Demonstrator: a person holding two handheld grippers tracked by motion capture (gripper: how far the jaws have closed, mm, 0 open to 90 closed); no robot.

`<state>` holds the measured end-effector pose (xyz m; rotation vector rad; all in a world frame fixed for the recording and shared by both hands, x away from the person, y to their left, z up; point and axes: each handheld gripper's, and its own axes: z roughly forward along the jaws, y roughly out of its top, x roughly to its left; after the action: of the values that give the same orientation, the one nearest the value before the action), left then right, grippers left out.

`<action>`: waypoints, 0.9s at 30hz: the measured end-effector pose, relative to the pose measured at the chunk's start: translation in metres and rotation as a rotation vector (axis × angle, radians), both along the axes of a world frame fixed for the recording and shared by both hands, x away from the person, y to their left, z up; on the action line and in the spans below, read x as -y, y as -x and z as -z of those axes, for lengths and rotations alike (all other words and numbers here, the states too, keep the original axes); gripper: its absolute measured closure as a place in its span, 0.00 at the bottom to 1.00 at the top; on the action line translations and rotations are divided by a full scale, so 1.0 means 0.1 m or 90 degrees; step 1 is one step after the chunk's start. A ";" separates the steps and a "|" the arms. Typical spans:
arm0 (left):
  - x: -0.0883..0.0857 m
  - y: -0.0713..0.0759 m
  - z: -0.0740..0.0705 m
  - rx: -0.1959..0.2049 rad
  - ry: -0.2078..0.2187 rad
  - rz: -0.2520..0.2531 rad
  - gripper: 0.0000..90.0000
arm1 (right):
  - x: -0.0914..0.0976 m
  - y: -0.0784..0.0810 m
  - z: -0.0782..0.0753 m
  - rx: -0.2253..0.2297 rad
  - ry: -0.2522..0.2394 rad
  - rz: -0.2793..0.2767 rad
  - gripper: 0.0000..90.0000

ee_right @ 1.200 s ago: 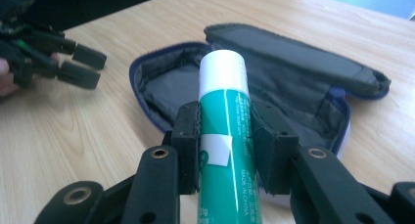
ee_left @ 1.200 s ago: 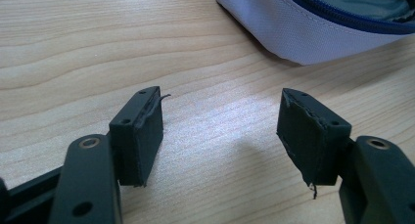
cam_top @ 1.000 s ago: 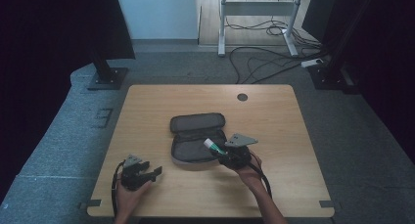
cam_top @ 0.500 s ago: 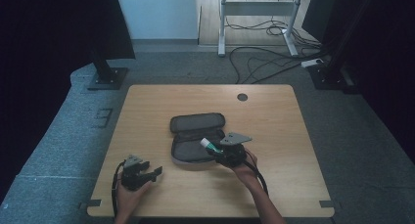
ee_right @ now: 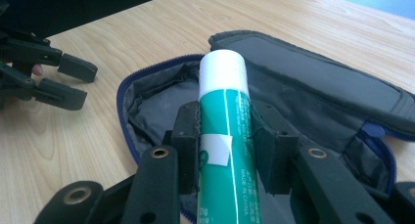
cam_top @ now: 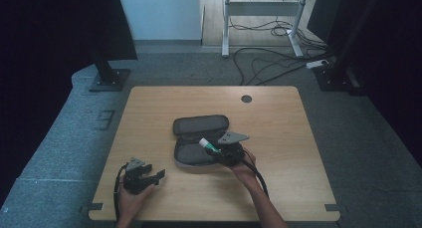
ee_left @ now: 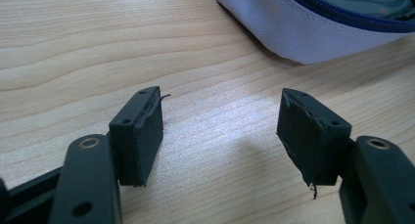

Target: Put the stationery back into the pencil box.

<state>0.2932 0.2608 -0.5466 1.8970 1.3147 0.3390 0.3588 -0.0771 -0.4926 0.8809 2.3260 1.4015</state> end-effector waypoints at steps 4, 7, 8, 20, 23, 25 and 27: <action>0.00 0.00 0.00 0.000 0.000 0.000 0.38 | -0.07 -0.03 0.01 0.001 -0.002 -0.008 0.72; 0.00 0.00 0.00 0.000 0.001 0.000 0.38 | -0.13 -0.05 0.03 0.004 0.007 -0.013 0.72; 0.00 0.00 0.00 0.000 0.002 0.000 0.38 | -0.14 -0.06 0.04 0.004 0.005 -0.013 0.72; -0.01 0.00 0.00 -0.001 0.008 0.001 0.38 | -0.18 -0.15 0.14 -0.013 0.023 -0.004 0.72; -0.01 0.00 0.00 -0.001 0.007 0.001 0.38 | -0.19 -0.17 0.18 -0.019 0.039 0.002 0.72; -0.01 0.00 0.00 -0.002 0.008 0.001 0.38 | -0.20 -0.18 0.21 -0.022 0.047 0.004 0.72; -0.01 0.00 0.00 -0.002 0.009 0.001 0.38 | -0.21 -0.19 0.23 -0.023 0.056 0.009 0.72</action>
<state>0.2933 0.2620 -0.5468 1.8869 1.3149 0.3255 0.3775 -0.0557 -0.5159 0.9023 2.3828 1.2765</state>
